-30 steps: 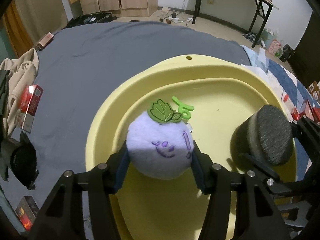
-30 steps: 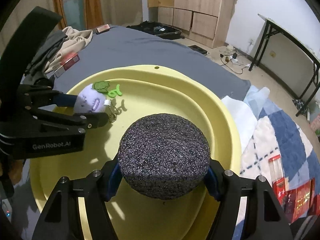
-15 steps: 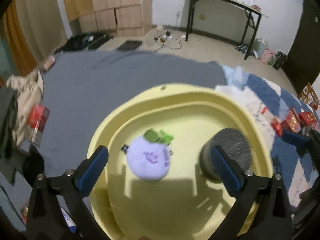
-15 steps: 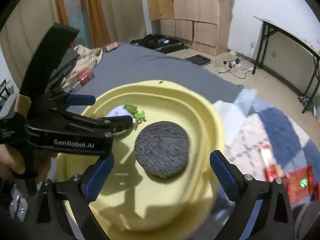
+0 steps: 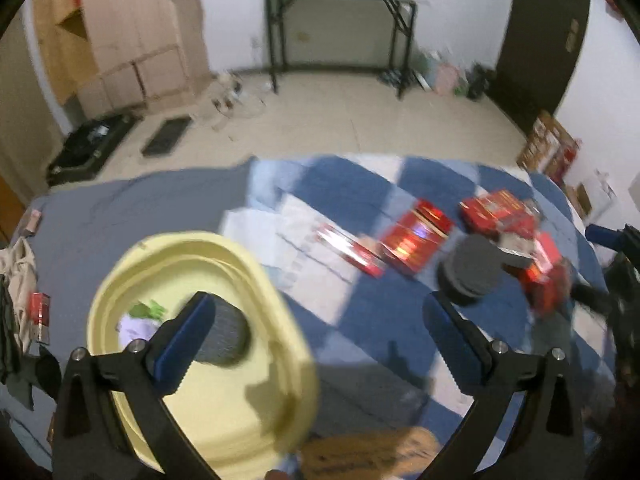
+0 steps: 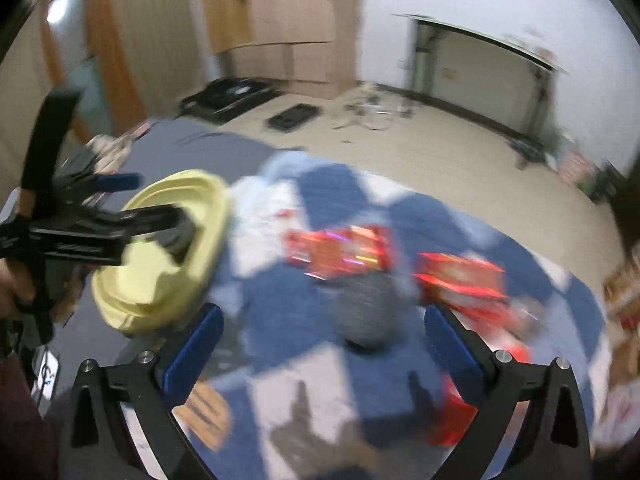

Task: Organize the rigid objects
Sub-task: 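Move both tools back from the tray toward the objects on the rug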

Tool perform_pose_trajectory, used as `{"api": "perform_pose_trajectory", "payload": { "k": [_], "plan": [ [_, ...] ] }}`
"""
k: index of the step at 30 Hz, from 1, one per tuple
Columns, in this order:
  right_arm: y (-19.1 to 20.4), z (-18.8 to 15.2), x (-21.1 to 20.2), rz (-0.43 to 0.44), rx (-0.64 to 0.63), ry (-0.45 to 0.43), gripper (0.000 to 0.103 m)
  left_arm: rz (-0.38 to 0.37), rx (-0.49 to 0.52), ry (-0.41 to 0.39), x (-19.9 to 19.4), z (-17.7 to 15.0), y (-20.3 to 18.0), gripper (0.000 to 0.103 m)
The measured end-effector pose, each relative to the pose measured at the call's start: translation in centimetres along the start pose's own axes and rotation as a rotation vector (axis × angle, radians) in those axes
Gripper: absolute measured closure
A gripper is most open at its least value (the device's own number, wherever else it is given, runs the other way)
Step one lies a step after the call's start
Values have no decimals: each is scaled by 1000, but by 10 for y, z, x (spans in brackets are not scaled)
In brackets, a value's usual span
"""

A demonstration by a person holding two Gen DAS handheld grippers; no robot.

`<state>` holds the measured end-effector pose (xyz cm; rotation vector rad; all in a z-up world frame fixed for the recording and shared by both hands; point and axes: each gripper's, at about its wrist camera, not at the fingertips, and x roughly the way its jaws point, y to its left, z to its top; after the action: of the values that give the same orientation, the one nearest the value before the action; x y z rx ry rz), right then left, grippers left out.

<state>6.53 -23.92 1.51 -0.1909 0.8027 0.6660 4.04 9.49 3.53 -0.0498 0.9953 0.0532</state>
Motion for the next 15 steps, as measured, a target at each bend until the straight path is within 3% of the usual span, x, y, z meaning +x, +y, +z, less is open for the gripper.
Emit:
{"api": "perform_pose_trajectory", "payload": {
  "k": [3,5,9,12,15],
  "plan": [
    [-59,-34,-17,-61,140,-22,0,34,9,29,4,1,-14,0],
    [-88,-60,-20,-81,219,-14,0,9,13,19,11,3,-21,0],
    [-114,-98,-16,-65,328,50,0,-13,-76,24,38,4,-26,0],
    [-123,-107,-12,-41,340,80,0,-99,-181,78,62,-1,-30,0],
    [-134,-95,-5,-41,304,80,0,-126,-164,100,74,-8,-49,0]
  ]
}}
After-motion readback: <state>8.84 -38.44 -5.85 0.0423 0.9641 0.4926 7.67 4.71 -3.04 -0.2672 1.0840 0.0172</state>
